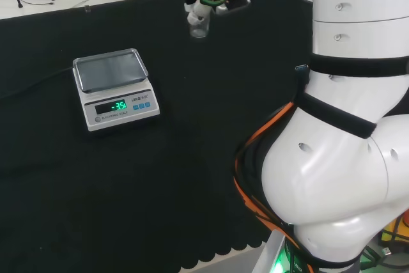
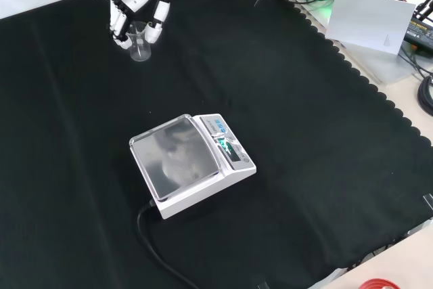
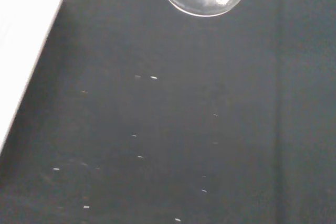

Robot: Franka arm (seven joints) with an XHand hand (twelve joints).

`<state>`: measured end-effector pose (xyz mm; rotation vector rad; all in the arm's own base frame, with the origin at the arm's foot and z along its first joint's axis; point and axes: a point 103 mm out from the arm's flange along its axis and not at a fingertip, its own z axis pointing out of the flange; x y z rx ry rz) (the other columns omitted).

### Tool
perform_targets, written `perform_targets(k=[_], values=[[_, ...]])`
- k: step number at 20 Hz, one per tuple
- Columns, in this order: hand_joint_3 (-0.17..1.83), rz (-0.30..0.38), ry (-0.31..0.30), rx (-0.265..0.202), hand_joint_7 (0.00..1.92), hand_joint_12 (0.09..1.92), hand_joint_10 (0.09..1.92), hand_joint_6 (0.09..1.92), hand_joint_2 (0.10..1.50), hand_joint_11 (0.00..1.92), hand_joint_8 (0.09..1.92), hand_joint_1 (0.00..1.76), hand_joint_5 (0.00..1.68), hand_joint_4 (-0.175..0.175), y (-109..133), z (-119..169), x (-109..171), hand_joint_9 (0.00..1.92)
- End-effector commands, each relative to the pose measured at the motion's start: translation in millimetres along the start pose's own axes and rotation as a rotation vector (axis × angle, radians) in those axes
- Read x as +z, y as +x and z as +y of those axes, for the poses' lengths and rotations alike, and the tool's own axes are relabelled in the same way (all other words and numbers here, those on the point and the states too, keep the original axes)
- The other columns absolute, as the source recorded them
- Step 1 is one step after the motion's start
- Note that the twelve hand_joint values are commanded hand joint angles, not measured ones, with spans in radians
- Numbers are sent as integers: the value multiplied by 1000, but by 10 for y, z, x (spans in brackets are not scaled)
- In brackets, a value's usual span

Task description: Put the beaker on the electronic balance.

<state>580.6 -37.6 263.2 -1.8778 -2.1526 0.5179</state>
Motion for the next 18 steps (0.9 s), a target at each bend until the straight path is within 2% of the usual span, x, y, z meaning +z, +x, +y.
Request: perform_targets(k=[1,12,18], values=[[-24,0,-1,-59,722,1124,871,1393,1269,883,1017,1078,730,-175,307,7,-66,904],[-25,-51,27,-158,728,1127,869,1389,1268,886,1016,1078,733,-175,974,183,-35,912],[-26,-70,26,-215,729,1127,868,1388,1268,887,1015,1079,734,-175,1435,240,-56,914]])
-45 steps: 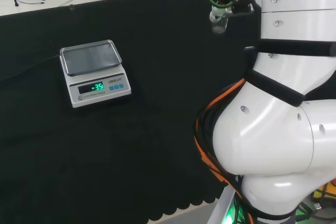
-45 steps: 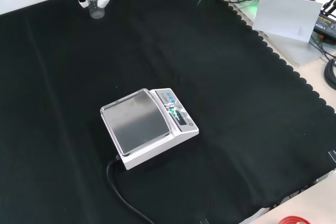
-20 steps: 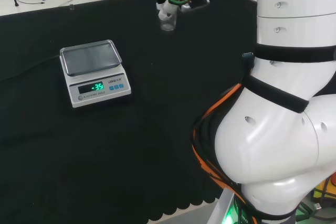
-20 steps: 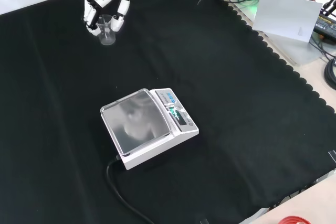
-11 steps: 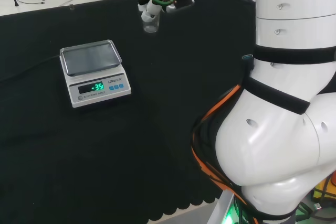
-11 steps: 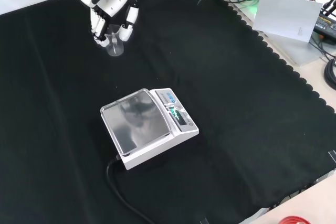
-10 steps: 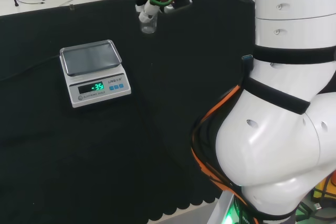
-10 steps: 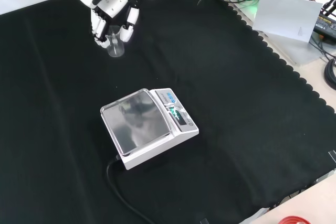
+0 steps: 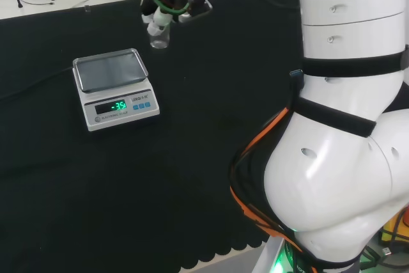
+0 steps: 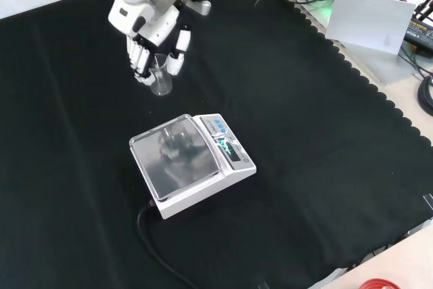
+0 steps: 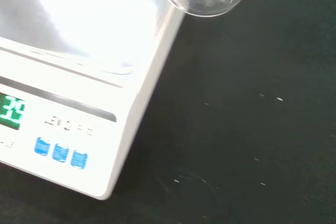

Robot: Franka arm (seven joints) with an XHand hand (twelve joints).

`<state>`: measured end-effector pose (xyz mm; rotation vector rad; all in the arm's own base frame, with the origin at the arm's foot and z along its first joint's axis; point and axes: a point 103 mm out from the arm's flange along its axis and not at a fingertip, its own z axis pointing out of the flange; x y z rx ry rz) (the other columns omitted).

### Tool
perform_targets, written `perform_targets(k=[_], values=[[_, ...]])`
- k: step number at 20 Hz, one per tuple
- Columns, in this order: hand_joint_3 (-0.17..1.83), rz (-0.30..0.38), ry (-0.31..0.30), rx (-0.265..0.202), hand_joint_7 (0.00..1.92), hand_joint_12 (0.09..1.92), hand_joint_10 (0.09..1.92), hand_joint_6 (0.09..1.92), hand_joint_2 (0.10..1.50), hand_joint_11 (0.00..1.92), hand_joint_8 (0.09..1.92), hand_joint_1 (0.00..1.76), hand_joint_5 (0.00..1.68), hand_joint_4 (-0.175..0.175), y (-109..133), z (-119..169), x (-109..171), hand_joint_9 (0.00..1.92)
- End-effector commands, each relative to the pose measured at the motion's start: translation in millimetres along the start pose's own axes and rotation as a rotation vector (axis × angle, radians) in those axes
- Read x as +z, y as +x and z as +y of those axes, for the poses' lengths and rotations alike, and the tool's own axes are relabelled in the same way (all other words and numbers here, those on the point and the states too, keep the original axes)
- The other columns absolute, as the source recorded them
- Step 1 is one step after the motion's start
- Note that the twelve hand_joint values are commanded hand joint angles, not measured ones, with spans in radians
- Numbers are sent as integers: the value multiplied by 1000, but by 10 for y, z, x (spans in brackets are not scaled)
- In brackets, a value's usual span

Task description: Put the beaker on the electronic balance.

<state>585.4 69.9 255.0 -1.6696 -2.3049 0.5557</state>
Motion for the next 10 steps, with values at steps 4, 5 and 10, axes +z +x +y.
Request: perform_targets(k=[4,5,10], values=[[-26,-38,14,-100,730,1126,867,1387,1268,887,1014,1079,734,-175,733,233,-13,914],[-26,-41,15,-112,731,1126,867,1387,1268,887,1014,1079,734,-175,808,264,-17,914],[-27,-74,17,-167,732,1126,867,1387,1268,887,1014,1079,735,-175,1171,457,-6,915]])
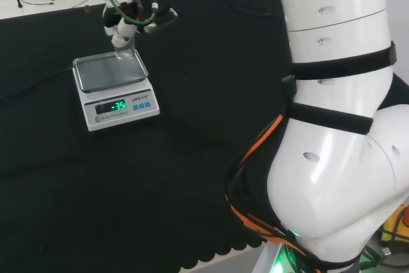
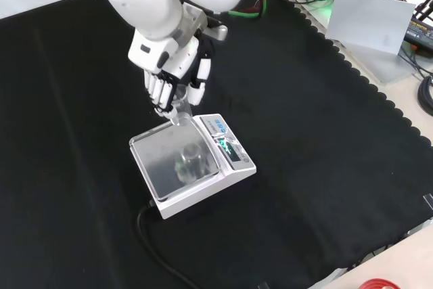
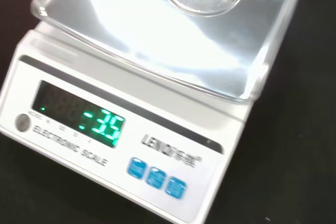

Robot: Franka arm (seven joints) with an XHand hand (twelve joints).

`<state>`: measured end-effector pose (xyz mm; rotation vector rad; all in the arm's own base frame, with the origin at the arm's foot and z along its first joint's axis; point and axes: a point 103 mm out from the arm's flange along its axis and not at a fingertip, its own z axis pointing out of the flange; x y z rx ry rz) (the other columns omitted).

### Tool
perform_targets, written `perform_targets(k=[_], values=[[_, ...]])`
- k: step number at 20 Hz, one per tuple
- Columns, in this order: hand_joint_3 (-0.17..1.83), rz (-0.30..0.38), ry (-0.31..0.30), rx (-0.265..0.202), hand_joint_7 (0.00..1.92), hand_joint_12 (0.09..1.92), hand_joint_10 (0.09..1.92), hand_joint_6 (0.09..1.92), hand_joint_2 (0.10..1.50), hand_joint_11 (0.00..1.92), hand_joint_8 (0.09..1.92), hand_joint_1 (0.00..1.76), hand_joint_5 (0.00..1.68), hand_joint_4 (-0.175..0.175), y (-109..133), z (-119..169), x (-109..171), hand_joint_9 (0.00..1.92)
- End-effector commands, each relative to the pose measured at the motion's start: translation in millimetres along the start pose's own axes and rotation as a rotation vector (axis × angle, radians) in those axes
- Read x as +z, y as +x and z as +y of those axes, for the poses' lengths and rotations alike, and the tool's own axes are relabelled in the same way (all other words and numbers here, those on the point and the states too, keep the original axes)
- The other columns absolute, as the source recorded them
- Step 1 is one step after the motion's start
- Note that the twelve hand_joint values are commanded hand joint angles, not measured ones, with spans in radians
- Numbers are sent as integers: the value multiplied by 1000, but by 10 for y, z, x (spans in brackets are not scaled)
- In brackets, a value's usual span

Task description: Put the beaker on the electronic balance.

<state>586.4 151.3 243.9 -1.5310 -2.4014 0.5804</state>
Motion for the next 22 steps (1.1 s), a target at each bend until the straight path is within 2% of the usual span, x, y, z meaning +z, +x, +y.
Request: perform_targets(k=[1,4,8,15,22], values=[[-27,-45,5,-63,732,1126,867,1387,1268,887,1014,1079,735,-175,421,248,9,916],[-27,-87,-4,-71,732,1126,867,1386,1268,887,1014,1079,735,-175,522,354,14,916],[-28,-99,8,-81,734,1127,868,1386,1267,886,1014,1080,736,-175,575,472,93,919],[-29,-100,31,-61,737,1129,869,1383,1267,884,1014,1081,737,-175,365,583,220,921],[-30,-87,34,-35,738,1131,870,1382,1267,883,1015,1081,738,-175,133,626,231,920]])
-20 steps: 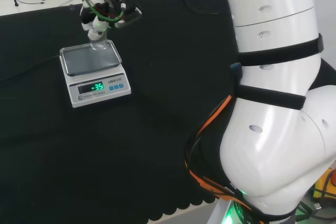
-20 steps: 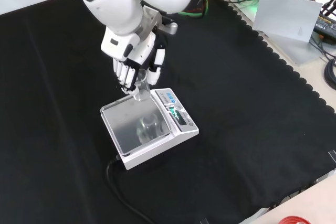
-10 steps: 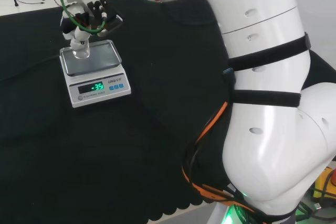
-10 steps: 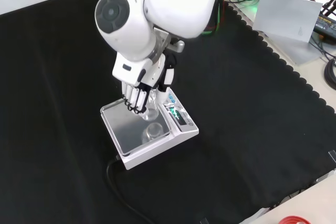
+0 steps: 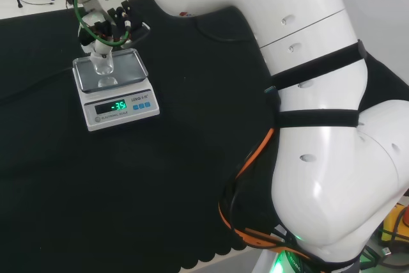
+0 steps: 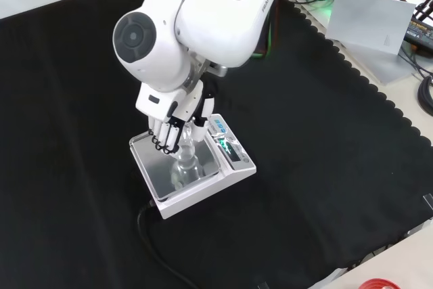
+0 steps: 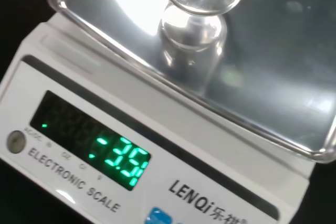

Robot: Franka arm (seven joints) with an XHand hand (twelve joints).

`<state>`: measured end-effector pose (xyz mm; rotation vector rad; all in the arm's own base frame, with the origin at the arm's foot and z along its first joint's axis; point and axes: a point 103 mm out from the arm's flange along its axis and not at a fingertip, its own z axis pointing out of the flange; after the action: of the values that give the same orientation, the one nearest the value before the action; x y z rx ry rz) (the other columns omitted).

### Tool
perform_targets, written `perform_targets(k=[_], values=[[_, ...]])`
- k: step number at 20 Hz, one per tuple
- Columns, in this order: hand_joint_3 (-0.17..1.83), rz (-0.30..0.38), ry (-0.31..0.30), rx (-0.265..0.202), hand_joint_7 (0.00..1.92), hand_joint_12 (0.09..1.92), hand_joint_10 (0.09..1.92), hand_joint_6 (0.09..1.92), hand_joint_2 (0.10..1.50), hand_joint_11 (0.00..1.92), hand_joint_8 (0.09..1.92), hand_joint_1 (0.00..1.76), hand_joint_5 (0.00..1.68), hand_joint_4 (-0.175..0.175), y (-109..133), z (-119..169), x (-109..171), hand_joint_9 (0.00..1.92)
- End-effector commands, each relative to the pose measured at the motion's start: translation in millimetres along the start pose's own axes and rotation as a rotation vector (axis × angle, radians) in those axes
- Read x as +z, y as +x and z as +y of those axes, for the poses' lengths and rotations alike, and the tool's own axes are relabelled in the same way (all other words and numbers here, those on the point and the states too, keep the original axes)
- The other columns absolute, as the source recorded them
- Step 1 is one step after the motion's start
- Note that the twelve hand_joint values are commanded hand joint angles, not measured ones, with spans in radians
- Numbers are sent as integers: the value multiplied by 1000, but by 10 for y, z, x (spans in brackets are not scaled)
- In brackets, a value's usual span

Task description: Put the beaker on the electronic balance.

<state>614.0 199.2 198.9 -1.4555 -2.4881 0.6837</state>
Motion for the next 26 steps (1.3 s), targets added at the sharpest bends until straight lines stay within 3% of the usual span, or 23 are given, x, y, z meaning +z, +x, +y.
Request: perform_targets(k=[1,26], values=[[-30,7,13,19,739,1132,870,1382,1267,882,1015,1081,738,-175,-201,17,62,920],[-33,19,53,14,736,1137,873,1380,1267,874,1014,1081,739,-175,-143,90,179,915]])
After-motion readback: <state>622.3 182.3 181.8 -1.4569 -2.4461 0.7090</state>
